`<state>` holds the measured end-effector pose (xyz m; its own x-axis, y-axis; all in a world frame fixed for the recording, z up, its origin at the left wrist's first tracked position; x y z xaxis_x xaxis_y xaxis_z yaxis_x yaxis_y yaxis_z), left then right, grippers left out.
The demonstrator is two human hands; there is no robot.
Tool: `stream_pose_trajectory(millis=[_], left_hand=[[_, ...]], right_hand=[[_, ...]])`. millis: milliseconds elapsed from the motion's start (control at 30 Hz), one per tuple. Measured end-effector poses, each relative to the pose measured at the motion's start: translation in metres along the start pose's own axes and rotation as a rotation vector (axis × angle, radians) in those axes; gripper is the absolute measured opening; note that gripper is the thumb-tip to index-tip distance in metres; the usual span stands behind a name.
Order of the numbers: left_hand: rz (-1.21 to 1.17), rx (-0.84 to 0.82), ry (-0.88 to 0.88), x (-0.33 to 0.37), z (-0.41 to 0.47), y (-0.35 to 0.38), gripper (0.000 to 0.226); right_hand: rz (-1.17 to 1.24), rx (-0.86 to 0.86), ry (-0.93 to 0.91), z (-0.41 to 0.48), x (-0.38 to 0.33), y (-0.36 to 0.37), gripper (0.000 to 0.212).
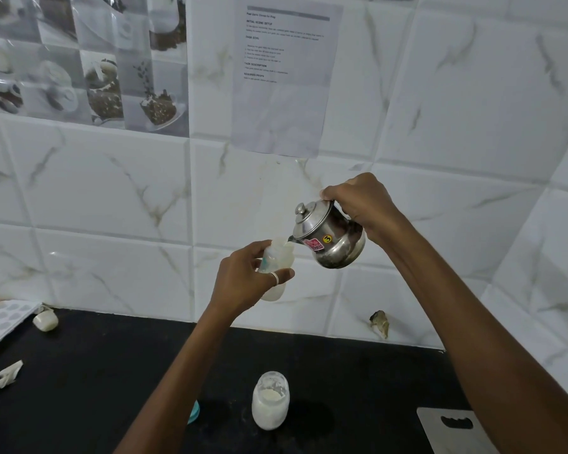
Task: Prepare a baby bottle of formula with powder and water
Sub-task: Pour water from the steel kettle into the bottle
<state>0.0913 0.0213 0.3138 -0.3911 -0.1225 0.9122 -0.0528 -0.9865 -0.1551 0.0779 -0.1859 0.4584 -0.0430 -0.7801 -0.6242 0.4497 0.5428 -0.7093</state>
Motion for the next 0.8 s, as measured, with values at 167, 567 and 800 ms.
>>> stream_pose_trajectory(millis=[167, 567, 800], left_hand=[[0.003, 0.000, -0.002, 0.001, 0.000, -0.001, 0.066], [0.009, -0.004, 0.004, 0.005, -0.001, -0.001, 0.068], [0.011, -0.005, 0.001, 0.009, -0.003, -0.002, 0.067]], right_hand=[[-0.009, -0.005, -0.015, -0.002, -0.003, -0.002, 0.036], [-0.027, 0.011, -0.039, -0.005, -0.011, -0.008, 0.041], [-0.035, 0.005, -0.036, -0.007, -0.014, -0.009, 0.042]])
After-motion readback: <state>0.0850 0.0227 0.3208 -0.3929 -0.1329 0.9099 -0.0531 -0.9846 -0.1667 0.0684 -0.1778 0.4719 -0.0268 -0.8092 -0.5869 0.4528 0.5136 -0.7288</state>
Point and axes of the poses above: each hand's wrist, its own z-axis towards the middle knuckle, its own y-axis out of the palm, x = y × z, the point moved 4 cm from there along z, towards the middle knuckle, and after that the axes turned 14 degrees about -z, right-handed, at the moved point
